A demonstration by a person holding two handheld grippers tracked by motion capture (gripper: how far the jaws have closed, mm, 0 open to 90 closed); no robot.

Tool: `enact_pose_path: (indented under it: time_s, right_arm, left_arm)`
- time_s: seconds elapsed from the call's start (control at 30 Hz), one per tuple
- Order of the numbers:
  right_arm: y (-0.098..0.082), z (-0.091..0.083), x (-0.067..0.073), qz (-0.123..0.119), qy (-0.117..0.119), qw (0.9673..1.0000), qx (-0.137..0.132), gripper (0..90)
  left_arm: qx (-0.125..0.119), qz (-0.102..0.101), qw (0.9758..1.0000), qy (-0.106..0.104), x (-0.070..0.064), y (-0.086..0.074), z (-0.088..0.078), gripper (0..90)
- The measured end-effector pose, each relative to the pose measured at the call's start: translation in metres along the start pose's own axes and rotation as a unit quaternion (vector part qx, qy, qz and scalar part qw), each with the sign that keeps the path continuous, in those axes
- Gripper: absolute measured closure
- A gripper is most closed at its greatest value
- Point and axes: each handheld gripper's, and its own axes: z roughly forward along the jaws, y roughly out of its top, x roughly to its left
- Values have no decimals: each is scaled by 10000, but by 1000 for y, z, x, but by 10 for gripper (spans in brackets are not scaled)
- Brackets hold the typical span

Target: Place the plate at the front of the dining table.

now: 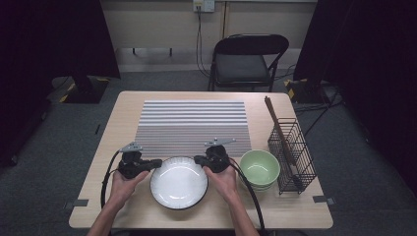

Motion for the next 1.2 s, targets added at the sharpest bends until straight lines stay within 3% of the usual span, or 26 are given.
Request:
enact_pose_path:
  time_s: [0.37, 0.63, 0.7, 0.8, 0.97, 1.07, 1.2]
  right_arm:
    - [-8, -4, 3, 72, 31, 10000, -49, 872]
    - [-12, -6, 10, -8, -28, 10000, -57, 868]
    - [-13, -5, 11, -13, -6, 10000, -50, 868]
    - [-12, -5, 13, -77, -67, 9999, -35, 866]
    - [-12, -4, 13, -42, -7, 10000, -51, 866]
    - [-12, -4, 11, -84, 38, 9999, -42, 861]
    - [-15, -5, 9, -23, 95, 9999, -31, 828]
  left_arm:
    - [-26, 41, 10000, -41, 0, -1, 1, 863]
    - [48, 138, 9999, -21, -1, -2, -1, 852]
    - [30, 64, 10000, -58, 0, -2, -2, 855]
    - [81, 153, 9998, -63, 0, -3, -2, 850]
    - [77, 115, 9999, -71, 0, -2, -1, 852]
    - [70, -137, 9997, -203, 4, -2, -1, 861]
    - [113, -45, 9998, -136, 2, -2, -2, 862]
